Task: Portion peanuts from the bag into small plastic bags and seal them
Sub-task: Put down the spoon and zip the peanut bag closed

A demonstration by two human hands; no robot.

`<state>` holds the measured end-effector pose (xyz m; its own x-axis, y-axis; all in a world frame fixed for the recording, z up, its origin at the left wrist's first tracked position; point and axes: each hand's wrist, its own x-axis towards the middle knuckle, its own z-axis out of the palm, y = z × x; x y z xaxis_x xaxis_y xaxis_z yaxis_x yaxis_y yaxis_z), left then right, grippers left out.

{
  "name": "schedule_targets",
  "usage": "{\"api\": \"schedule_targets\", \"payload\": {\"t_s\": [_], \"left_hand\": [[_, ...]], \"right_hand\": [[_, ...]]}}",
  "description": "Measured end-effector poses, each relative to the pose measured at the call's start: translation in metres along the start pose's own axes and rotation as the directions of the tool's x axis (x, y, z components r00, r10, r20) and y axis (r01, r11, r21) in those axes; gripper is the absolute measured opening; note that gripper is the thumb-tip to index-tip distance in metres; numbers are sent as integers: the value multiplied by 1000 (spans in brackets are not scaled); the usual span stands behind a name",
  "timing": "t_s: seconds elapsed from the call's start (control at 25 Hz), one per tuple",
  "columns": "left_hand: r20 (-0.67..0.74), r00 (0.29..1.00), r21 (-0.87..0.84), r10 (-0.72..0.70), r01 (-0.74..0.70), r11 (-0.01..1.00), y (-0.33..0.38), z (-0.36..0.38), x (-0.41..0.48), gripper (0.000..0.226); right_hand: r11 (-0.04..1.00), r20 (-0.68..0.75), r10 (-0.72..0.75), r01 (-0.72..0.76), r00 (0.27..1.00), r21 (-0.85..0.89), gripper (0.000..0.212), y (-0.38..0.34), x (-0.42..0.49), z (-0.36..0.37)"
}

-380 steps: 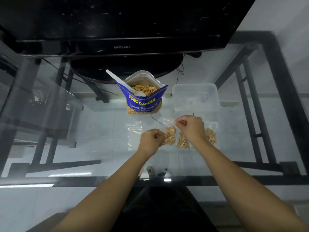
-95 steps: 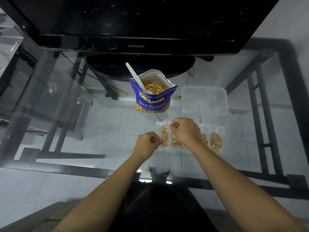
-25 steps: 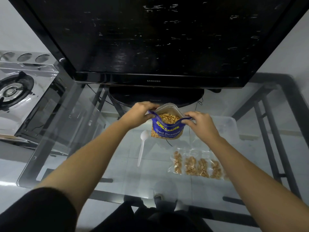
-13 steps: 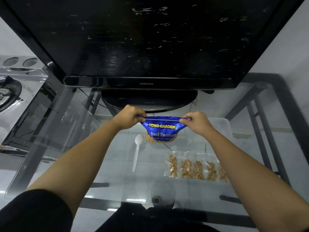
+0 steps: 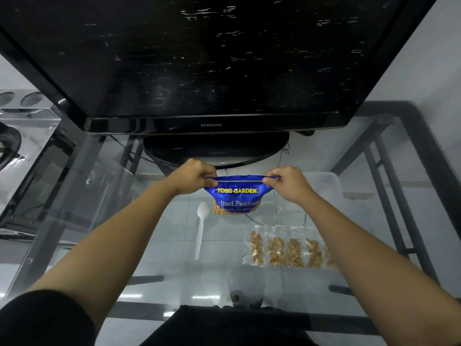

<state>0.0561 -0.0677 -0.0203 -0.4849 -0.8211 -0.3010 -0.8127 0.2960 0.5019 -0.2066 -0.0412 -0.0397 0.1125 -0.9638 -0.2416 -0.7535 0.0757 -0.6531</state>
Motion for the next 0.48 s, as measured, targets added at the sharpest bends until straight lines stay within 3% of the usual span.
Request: {"api": "schedule_targets", "payload": {"t_s": [0.32, 0.48], "left_hand": [[12, 1000, -69, 26, -25, 997, 12, 0, 10, 21], [7, 999, 56, 42, -42, 998, 15, 5, 12, 21]], "right_hand": [[998, -5, -21, 21, 1000, 51, 22, -2, -6, -1], [997, 0, -14, 14, 1000, 73, 21, -1, -6, -3]]}}
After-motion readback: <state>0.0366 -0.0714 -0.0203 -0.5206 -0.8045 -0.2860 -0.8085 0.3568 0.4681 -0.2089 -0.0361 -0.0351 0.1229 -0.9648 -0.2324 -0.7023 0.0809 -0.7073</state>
